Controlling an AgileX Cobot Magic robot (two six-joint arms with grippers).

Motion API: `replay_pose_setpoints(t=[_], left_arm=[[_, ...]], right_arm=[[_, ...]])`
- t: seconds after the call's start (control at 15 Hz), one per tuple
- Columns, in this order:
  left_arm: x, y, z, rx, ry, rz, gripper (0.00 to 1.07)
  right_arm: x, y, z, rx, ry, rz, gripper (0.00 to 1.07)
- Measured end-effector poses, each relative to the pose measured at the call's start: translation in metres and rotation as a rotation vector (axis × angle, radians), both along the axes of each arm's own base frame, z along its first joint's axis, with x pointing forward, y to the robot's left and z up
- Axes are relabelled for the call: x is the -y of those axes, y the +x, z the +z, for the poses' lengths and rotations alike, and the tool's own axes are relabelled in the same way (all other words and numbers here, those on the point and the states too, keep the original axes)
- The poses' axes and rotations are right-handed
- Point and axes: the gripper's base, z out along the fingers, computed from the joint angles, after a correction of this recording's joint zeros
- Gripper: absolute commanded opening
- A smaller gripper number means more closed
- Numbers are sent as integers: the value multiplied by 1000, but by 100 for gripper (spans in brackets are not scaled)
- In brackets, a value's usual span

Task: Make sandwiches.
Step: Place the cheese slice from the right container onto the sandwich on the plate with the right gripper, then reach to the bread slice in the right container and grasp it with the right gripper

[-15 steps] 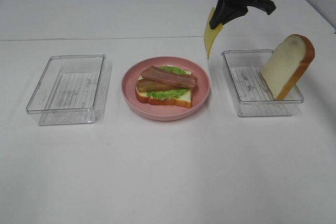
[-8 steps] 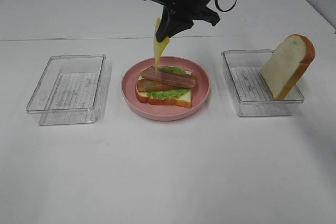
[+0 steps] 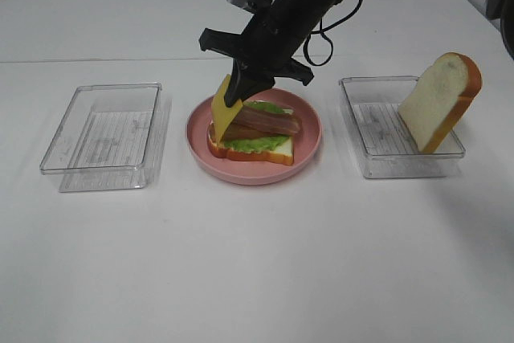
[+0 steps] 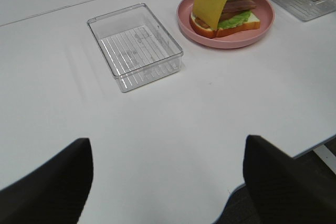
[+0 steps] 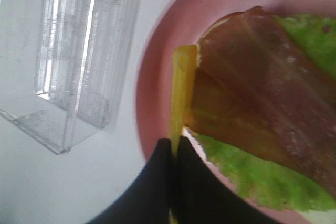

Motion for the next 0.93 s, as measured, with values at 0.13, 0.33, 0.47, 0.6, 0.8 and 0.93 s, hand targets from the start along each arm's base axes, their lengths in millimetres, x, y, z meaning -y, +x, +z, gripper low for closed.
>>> replay_pose_setpoints(t=[0.13,0.33,0.47,0.6,0.8,0.93], left_arm=[[0,0,0,0,0,0,76],[0,0,0,0,0,0,76],[0,0,0,0,0,0,76],[0,0,0,0,0,0,76],[0,0,0,0,0,0,76],[0,0,0,0,0,0,76]], right_arm=[[5,2,-3,11,-68,-18,0],[14,4,-7,30,-173,-43,5],[15,4,-7,34,-185,-42,33],[15,4,-7,34,-186,-41,70],[21,2,1,46,-238,-16,76],[30,0,22,81,-283,-3,76]])
